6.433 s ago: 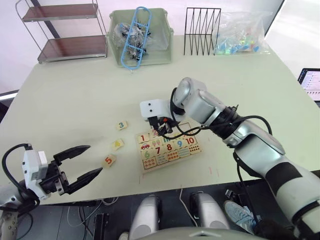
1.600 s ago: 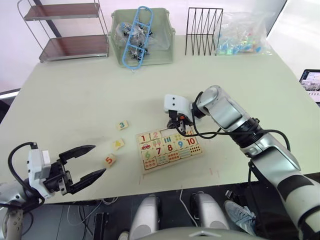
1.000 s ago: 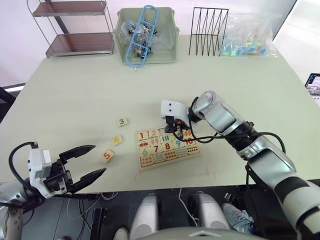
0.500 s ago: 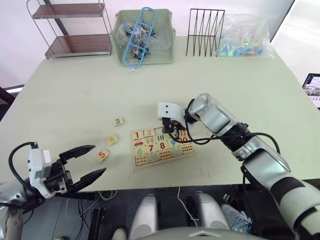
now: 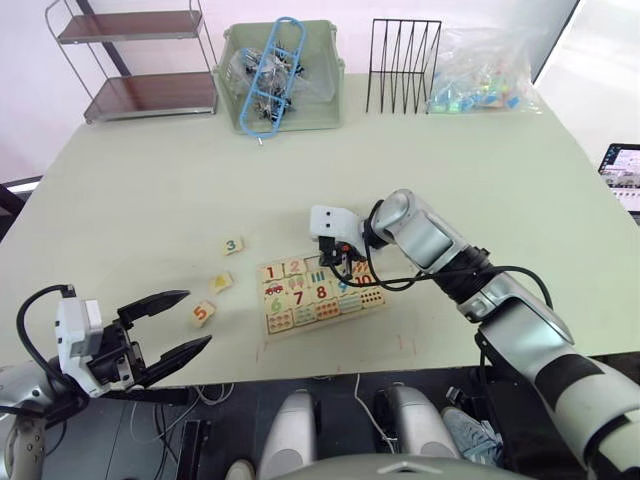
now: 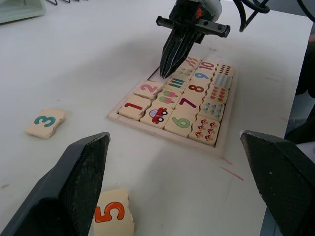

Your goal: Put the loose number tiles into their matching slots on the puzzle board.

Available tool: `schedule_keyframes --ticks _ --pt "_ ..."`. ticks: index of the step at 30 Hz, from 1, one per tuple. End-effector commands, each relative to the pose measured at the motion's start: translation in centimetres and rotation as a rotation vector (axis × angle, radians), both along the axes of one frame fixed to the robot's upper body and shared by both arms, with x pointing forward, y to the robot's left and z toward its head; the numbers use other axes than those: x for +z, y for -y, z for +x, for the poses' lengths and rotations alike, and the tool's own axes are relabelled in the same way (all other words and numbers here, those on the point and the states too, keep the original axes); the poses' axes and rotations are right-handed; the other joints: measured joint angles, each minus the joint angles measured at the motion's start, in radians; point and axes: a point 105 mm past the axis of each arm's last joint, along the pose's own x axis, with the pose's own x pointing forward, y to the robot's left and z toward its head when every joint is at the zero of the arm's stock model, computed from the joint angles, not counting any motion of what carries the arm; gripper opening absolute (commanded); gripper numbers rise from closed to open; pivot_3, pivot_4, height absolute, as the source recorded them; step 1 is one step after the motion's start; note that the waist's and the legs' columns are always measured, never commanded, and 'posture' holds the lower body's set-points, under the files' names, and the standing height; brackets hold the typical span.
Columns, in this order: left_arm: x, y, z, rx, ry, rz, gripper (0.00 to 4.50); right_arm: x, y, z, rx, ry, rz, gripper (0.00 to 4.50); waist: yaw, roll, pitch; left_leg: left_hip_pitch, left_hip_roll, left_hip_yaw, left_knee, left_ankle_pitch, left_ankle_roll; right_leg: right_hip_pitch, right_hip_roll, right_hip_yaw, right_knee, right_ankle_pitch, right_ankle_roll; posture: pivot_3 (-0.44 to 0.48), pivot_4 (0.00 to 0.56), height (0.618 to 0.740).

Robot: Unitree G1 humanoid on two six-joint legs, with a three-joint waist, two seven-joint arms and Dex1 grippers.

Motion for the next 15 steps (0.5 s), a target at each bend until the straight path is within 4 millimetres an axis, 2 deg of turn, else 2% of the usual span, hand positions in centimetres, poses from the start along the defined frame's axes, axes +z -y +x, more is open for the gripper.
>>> schedule_keyframes --ticks 1,15 --pt "0.8 -0.1 -0.1 -0.010 0.027 0.020 4.50 1.8 -0.9 0.2 0.020 0.054 0.045 0.05 0.000 0.000 0.000 0.001 0.000 0.001 -0.001 0.000 0.000 0.000 0.000 0.001 0.000 0.000 0.000 0.000 0.150 0.740" --pt "0.7 0.0 -0.3 -0.005 0.028 0.018 4.50 1.9 -2.1 0.1 0.035 0.064 0.080 0.05 0.000 0.000 0.000 0.001 0.001 0.006 -0.002 0.000 0.000 -0.002 0.001 0.010 0.000 0.000 0.000 0.000 0.150 0.740"
